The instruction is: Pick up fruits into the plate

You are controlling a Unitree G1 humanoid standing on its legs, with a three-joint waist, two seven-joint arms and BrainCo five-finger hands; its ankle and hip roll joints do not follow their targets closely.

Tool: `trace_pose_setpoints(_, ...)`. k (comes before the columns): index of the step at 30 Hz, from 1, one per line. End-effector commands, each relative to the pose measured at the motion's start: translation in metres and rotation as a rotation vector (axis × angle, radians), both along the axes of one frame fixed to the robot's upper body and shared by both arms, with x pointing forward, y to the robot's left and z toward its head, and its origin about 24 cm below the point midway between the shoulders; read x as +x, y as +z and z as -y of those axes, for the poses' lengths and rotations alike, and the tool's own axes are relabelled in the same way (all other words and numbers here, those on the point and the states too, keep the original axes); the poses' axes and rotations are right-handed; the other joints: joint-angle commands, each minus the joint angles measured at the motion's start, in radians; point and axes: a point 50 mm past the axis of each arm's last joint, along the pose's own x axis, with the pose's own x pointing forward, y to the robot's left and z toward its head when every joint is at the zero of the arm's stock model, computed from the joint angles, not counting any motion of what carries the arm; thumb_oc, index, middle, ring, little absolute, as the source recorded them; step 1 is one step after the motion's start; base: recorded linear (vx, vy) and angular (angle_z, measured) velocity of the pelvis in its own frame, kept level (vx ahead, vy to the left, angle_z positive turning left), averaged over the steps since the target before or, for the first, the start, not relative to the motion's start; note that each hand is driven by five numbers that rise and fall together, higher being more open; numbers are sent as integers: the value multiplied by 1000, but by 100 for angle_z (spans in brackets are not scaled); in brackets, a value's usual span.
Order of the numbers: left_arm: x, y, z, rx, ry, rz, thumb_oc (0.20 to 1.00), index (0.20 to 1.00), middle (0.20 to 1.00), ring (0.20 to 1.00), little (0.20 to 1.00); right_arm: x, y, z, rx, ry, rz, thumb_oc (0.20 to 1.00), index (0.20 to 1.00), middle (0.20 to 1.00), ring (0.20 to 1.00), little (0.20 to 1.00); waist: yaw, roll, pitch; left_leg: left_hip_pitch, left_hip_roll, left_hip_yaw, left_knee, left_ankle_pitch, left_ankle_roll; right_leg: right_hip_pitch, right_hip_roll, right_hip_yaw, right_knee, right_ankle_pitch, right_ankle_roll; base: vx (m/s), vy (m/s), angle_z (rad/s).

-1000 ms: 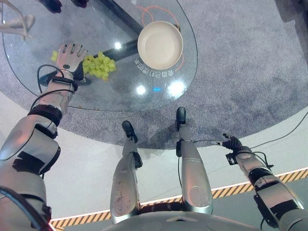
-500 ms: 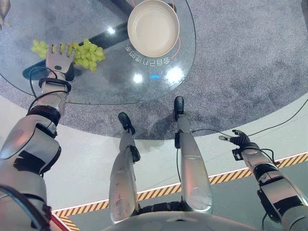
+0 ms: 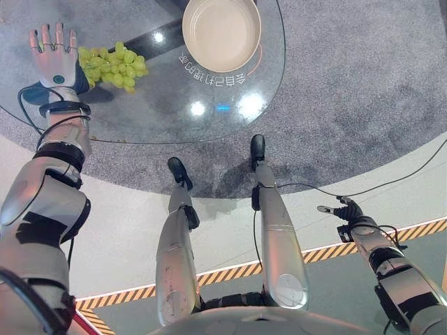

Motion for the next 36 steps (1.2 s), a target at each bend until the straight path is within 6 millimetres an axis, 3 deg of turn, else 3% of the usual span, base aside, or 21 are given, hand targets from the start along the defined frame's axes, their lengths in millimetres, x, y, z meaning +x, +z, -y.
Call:
trace_pose_setpoints(1, -7, 25, -15, 28, 32, 48, 1000, 1000, 1000, 1000, 1000, -17, -14, -3, 17, -1, -36, 1000, 1000, 1000, 1000, 1000, -12, -42, -2, -86, -80, 1, 168, -152, 16, -18, 101, -36, 99, -122, -41, 0, 0, 0)
trace_pose_setpoints(14, 17, 24, 27, 179, -163, -215, 1000, 1000, 1000, 1000, 1000, -8, -3, 1, 2, 9, 0, 1000, 1000, 1000, 1000, 1000, -43, -24, -2, -127, -80, 16, 187, -161, 17, -69, 95, -13, 104, -107, -31, 26, 24, -2)
trace_pose_setpoints(15, 20, 19, 30, 159, -172, -268, 1000, 1000, 1000, 1000, 1000, -11, -5, 1, 0, 11, -8, 1000, 1000, 1000, 1000, 1000, -43, -21, -2, -108, -77, 7, 199, -197, 8, -50, 97, -10, 115, -139, -22, 0, 0, 0)
trace_pose_setpoints(16, 21, 21, 31, 136, -179, -287, 1000, 1000, 1000, 1000, 1000, -8, -3, 2, -1, 12, 3, 1000, 1000, 1000, 1000, 1000, -47, -23, -2, -130, -78, 19, 190, -163, 16, -72, 94, -11, 103, -106, -29, 78, 40, -2)
trace_pose_setpoints(17, 24, 12, 35, 32, -216, -390, 1000, 1000, 1000, 1000, 1000, -11, -4, 4, -4, 12, 0, 1000, 1000, 1000, 1000, 1000, -48, -18, -2, -113, -75, 11, 205, -202, 8, -54, 94, -8, 116, -139, -20, 32, 41, -2)
trace_pose_setpoints(18, 28, -4, 41, -12, -217, -557, 1000, 1000, 1000, 1000, 1000, -7, 2, 5, -11, 9, 9, 1000, 1000, 1000, 1000, 1000, -51, -13, -2, -118, -77, 12, 208, -200, 7, -60, 97, -2, 118, -135, -20, 107, 67, -2)
trace_pose_setpoints(28, 21, -8, 15, -238, -89, -511, 1000, 1000, 1000, 1000, 1000, -6, 7, 7, 5, 16, 71, 1000, 1000, 1000, 1000, 1000, -58, -31, -2, -145, -68, 6, 213, -197, 6, -81, 108, 6, 120, -135, -24, 10, -20, -1)
trace_pose_setpoints(34, 14, 9, 11, -127, -124, -201, 1000, 1000, 1000, 1000, 1000, -11, -2, -3, 29, 13, 63, 1000, 1000, 1000, 1000, 1000, -46, -57, -2, -142, -64, -7, 197, -191, 5, -72, 116, 0, 112, -139, -28, -5, -76, -1)
trace_pose_setpoints(35, 12, 17, 10, -105, -131, -132, 1000, 1000, 1000, 1000, 1000, -10, -2, -4, 35, 13, 72, 1000, 1000, 1000, 1000, 1000, -46, -63, -2, -165, -65, 1, 187, -154, 12, -93, 113, -3, 100, -105, -36, -68, -102, 2)
trace_pose_setpoints(36, 10, 23, 9, -80, -143, -63, 1000, 1000, 1000, 1000, 1000, -12, -5, -6, 43, 16, 67, 1000, 1000, 1000, 1000, 1000, -42, -68, -2, -163, -64, -2, 186, -153, 12, -90, 113, -6, 99, -105, -36, -69, -87, 4)
